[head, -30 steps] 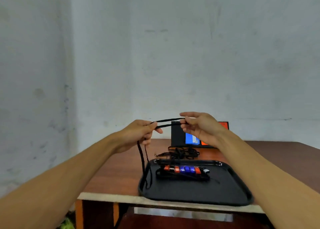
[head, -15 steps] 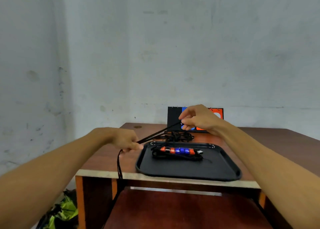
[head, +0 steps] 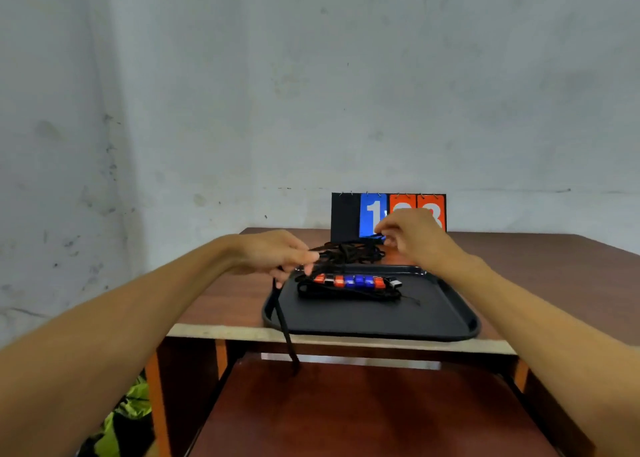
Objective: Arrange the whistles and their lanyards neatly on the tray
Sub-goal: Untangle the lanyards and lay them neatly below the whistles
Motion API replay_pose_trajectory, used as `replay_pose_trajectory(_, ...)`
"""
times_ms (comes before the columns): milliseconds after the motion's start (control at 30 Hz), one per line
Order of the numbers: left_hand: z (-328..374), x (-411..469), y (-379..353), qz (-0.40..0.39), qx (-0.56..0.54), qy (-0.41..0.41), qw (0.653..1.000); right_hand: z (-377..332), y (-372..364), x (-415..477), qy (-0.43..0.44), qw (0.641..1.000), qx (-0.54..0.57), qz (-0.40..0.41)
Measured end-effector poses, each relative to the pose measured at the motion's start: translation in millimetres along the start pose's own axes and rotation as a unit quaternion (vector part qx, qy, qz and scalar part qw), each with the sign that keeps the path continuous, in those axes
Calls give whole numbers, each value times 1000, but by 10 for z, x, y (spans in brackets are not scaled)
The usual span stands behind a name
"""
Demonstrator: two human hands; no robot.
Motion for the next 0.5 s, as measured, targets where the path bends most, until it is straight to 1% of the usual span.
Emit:
replay_pose_trajectory(33,41,43,11,15,-26,-2,1000,56,-70,-58,26,997,-67,-18)
replay_pose_trajectory(67,93,74,10,24,-41,-9,999,118,-143,-134,41,993,-103,-29)
replay_pose_trajectory(133,165,127,-22,33,-36,-21,999,248,-240,-270,40,992,-121,-23)
replay_pose_trajectory(233,189,182,-37,67,2,-32,997,426,-302,-367,4,995,-101,-10)
replay_pose_trajectory(267,195,200,-13,94,3,-38,995,457,-301,-389,-26,998,-64,-6)
replay_pose_trajectory(333,244,236,53,158,-36,-60,985,413,-321,-439,-85,996,42,4)
replay_pose_trajectory(400,362,286,74,196,-104,-77,972,247,-405,-492,-133,977,169,10)
replay_pose_trajectory(433,443,319,60,201,-132,-86,967,161,-455,-508,-161,957,239,20)
replay_pose_trajectory(500,604,380,24,205,-170,-105,958,46,-550,-491,-228,896,379,45)
Point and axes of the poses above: each hand's wrist, its own x-axis towards the middle knuckle, its own y-axis out of the back of the hand, z = x × y, the point moved 7 cm from there along x, towards the middle knuckle, and after that the axes turned 13 degrees about z, right-handed, at the moved point
